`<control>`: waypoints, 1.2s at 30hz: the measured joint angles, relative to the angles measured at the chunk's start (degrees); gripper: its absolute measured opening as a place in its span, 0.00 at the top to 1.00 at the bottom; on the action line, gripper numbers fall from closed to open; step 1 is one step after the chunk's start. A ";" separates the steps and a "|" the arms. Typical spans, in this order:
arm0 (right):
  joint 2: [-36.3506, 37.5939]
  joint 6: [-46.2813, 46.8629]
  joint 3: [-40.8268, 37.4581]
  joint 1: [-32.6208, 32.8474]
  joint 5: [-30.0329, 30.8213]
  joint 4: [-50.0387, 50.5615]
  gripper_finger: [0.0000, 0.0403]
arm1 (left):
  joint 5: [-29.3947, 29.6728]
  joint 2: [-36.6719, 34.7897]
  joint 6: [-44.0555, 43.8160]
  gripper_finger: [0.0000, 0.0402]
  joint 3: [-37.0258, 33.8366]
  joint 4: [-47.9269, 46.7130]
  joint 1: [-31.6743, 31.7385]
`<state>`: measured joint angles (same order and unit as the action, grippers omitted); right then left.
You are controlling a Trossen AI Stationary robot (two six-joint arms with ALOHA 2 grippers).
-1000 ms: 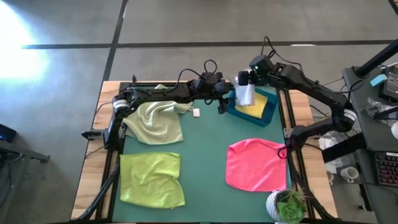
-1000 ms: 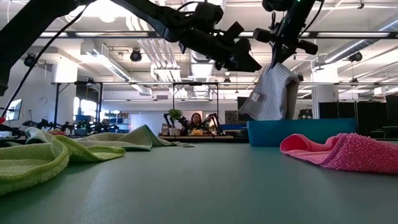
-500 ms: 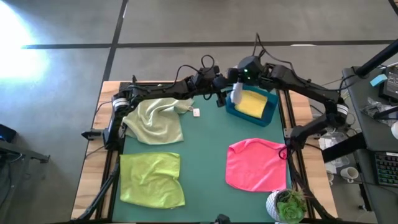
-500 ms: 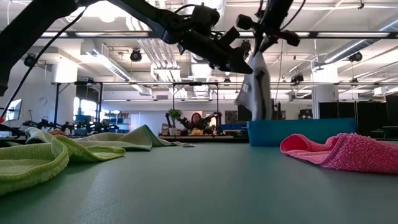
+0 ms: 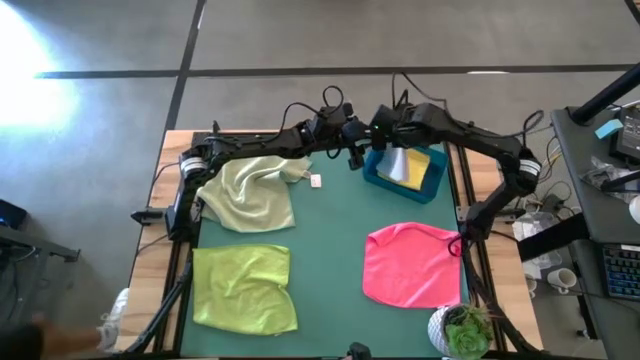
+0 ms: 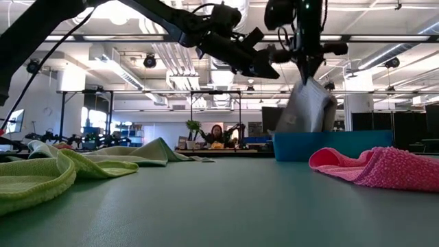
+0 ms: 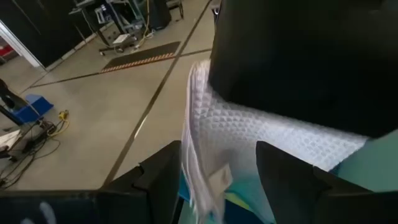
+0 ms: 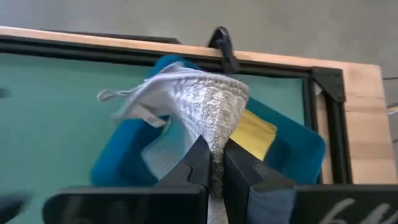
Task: Fold microfiber towels
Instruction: Put the folded gray microfiber cloth into the blue bin
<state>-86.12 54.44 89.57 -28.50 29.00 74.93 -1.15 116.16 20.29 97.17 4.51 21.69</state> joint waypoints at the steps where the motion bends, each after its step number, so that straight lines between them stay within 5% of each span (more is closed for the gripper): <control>1: -0.22 0.02 -0.72 -0.27 0.08 -0.27 0.97 | -0.01 0.00 0.00 0.52 0.00 0.06 0.00; 36: 0.41 -8.01 -27.98 -9.61 1.17 -5.37 0.97 | 1.09 0.00 -0.16 0.52 0.31 -1.05 -0.04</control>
<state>-85.71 46.42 61.59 -38.11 30.16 69.56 -0.05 116.16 20.13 97.47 3.46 21.65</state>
